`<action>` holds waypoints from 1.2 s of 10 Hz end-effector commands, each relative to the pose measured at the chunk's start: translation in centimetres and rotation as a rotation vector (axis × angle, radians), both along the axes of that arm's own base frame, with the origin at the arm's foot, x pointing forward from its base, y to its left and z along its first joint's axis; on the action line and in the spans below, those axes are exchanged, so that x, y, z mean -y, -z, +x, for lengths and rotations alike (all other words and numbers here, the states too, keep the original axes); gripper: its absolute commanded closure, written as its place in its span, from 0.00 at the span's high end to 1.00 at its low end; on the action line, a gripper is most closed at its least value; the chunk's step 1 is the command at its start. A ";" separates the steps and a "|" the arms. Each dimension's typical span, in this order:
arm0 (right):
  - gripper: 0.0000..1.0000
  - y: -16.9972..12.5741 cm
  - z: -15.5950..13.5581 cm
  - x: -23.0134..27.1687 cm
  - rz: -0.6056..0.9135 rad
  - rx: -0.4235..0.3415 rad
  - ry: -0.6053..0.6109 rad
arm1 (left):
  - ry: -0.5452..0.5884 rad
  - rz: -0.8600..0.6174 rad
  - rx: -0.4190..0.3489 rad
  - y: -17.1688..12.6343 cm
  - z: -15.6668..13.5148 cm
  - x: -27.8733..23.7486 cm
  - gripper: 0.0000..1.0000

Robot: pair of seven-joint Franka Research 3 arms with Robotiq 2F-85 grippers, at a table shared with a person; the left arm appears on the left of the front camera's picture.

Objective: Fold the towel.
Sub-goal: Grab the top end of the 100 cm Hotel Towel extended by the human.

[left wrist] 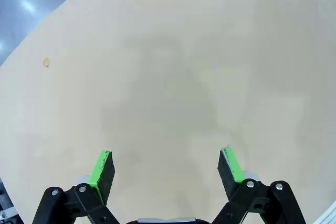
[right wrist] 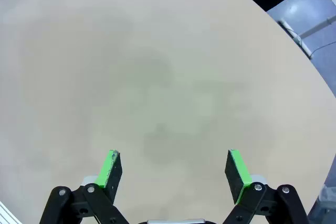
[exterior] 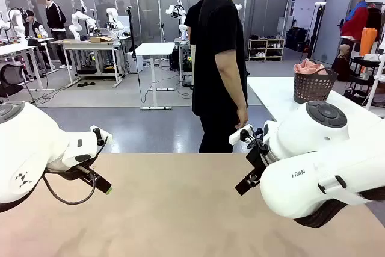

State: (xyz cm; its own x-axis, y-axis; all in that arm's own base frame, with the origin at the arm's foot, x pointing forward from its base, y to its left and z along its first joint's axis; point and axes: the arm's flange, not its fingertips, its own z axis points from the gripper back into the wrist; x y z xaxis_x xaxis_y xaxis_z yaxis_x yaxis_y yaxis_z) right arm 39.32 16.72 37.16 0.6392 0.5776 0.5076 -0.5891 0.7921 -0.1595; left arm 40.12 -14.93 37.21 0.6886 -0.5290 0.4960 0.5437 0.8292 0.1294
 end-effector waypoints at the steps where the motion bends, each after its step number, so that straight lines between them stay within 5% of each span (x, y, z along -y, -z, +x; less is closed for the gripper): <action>1: 1.00 0.0 0.0 0.0 0.000 0.000 0.000 | 0.000 0.000 0.000 0.0 0.0 0.0 1.00; 11: 1.00 0.0 0.0 0.0 -0.001 0.001 -0.002 | 0.001 0.000 0.000 0.0 0.0 0.0 1.00; 12: 1.00 -1.6 0.5 0.4 -0.004 0.007 -0.004 | 0.031 -0.001 -0.024 -1.5 0.4 0.3 1.00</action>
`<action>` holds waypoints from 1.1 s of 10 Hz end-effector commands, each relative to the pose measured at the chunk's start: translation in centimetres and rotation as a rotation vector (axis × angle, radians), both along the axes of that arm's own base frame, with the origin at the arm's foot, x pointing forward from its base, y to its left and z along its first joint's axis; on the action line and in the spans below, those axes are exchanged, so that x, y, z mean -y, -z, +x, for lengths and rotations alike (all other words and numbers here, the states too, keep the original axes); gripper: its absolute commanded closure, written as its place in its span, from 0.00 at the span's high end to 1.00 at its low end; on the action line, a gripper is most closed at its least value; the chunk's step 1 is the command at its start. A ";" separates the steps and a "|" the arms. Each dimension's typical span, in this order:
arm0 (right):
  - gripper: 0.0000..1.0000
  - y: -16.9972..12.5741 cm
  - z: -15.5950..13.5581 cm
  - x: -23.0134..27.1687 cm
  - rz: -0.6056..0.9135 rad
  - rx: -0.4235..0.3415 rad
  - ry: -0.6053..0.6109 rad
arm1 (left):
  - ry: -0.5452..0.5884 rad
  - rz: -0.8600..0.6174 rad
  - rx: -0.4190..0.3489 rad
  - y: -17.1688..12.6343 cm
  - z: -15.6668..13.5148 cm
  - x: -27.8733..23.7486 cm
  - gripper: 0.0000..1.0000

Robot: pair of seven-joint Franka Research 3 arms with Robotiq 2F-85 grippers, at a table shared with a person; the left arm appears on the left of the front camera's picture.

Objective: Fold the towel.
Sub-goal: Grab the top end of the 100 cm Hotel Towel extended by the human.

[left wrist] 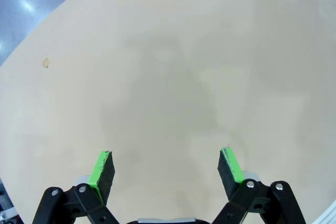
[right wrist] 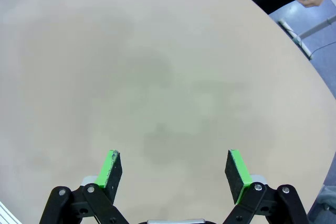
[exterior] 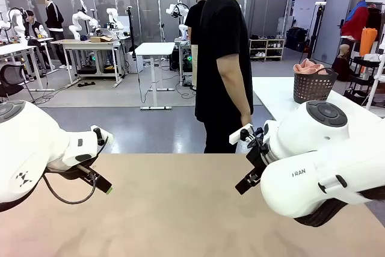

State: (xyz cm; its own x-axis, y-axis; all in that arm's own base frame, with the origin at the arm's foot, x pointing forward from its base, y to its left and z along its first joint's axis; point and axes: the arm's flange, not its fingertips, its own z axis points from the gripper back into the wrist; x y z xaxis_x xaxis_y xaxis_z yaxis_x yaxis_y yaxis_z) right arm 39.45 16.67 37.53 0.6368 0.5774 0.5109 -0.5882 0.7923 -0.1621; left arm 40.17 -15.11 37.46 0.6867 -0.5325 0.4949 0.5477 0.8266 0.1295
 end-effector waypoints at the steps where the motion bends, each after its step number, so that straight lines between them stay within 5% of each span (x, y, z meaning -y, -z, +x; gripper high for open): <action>1: 1.00 -3.2 1.0 0.7 0.036 -0.030 -0.018 | 0.018 -0.051 -0.061 -3.1 0.8 0.5 1.00; 4: 1.00 -9.3 3.4 2.4 0.156 -0.171 -0.035 | 0.007 -0.177 -0.201 -8.9 2.2 -0.6 1.00; 7: 1.00 -13.8 4.5 6.3 0.414 -0.478 -0.098 | 0.000 -0.429 -0.444 -14.2 3.2 -3.9 1.00; 11: 1.00 -15.7 3.1 18.0 0.872 -0.576 0.031 | -0.009 -0.900 -0.519 -18.1 1.7 -14.6 1.00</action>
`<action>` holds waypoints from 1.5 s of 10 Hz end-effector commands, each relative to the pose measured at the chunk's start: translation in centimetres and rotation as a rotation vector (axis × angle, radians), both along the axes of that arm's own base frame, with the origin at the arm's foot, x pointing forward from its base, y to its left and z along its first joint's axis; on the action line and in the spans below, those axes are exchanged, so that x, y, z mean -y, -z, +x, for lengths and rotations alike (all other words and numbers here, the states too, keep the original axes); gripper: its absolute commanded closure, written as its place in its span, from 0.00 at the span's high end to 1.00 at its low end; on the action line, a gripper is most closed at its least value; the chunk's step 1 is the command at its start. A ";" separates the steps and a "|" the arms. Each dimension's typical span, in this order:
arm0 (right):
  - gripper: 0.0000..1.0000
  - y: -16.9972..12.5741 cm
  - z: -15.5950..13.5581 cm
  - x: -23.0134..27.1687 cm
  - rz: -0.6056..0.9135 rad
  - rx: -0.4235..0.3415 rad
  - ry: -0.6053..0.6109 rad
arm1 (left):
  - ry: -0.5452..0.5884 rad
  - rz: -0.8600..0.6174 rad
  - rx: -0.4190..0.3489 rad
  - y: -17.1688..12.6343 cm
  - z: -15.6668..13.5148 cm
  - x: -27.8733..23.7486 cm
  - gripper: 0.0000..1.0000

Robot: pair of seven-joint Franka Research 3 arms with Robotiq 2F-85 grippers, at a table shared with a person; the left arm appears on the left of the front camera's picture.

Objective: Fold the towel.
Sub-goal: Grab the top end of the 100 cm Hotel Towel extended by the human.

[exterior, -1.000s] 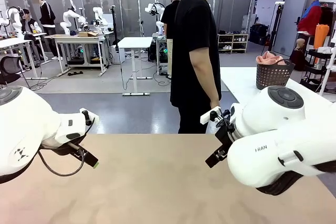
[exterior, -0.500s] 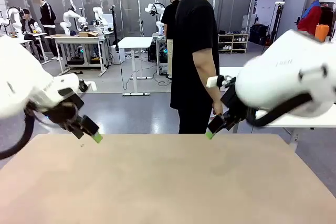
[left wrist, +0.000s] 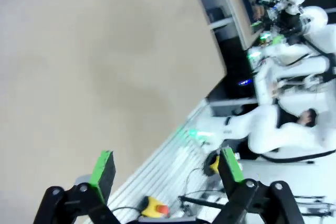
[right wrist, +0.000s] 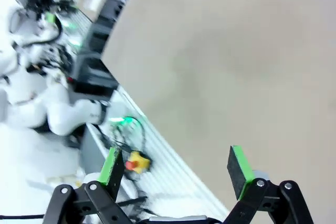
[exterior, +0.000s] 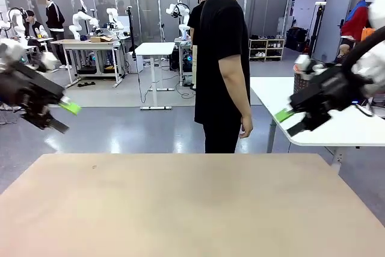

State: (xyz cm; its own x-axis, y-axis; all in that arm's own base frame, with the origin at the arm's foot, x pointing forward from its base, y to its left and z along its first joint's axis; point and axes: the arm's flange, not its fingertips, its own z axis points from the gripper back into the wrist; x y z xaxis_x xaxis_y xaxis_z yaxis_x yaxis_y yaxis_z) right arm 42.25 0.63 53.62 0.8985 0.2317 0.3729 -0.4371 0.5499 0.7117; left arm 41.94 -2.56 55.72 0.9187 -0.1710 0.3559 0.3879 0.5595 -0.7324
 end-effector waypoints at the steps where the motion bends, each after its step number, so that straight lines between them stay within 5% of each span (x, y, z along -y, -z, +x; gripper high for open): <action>1: 1.00 0.3 -0.5 4.9 0.158 -0.051 0.126 | -0.064 -0.191 -0.035 0.0 -1.0 -5.1 1.00; 7: 1.00 1.0 -5.3 19.5 0.420 -0.033 0.355 | -0.162 -0.493 0.017 0.2 -6.7 -24.6 1.00; 11: 1.00 1.7 -7.4 22.3 0.460 0.005 0.407 | -0.238 -0.372 -0.023 -0.9 -8.5 -28.6 1.00; 15: 1.00 1.3 -7.4 22.5 0.435 -0.023 0.420 | -0.256 -0.404 0.005 -0.8 -8.6 -28.8 1.00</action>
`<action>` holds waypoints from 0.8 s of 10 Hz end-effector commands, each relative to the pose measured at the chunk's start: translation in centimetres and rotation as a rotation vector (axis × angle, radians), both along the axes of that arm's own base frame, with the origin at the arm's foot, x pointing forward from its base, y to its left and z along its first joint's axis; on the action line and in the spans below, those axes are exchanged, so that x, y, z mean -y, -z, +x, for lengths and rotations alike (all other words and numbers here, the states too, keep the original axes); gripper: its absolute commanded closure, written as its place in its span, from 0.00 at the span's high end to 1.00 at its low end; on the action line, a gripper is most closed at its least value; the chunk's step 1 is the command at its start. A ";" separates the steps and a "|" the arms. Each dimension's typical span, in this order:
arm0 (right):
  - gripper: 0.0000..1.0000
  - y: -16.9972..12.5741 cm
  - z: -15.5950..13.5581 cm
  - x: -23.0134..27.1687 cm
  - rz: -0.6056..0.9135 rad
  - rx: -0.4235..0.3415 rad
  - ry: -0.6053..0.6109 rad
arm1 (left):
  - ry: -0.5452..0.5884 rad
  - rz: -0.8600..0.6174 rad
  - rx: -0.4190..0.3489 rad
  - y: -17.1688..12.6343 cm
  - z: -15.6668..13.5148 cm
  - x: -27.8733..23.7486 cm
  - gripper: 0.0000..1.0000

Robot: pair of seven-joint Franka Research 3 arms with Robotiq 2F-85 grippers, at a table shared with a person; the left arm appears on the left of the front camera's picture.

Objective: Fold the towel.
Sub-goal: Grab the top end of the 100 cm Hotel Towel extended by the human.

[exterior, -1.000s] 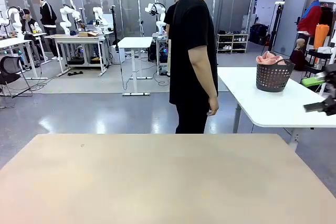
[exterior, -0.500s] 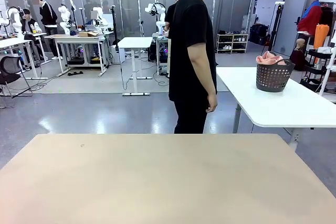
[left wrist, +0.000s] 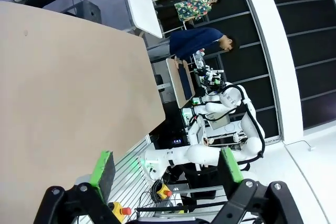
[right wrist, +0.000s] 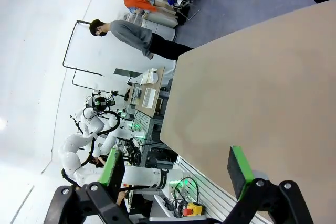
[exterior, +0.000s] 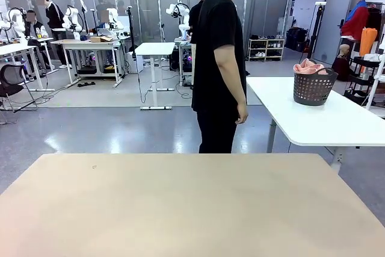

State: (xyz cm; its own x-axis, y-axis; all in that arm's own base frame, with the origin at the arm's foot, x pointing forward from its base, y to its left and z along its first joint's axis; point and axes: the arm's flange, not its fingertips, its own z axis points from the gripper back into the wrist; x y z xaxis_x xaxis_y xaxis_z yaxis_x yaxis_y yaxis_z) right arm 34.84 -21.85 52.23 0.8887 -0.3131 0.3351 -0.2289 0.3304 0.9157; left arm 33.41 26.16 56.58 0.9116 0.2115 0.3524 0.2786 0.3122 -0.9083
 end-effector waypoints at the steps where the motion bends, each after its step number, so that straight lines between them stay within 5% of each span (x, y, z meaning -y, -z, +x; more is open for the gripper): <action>1: 1.00 0.0 0.0 0.0 0.002 -0.001 0.001 | -0.001 -0.005 0.000 0.1 -0.1 -0.1 1.00; 8: 1.00 0.0 0.0 0.0 0.002 -0.001 0.001 | -0.001 -0.005 0.000 0.1 -0.1 -0.1 1.00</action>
State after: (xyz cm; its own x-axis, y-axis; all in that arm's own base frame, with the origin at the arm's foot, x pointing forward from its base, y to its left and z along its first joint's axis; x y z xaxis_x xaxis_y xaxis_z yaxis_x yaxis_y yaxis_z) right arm 34.87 -21.84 52.20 0.8890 -0.3128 0.3343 -0.2282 0.3303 0.9159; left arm 33.33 26.23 56.48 0.9117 0.2146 0.3503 0.2760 0.3118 -0.9092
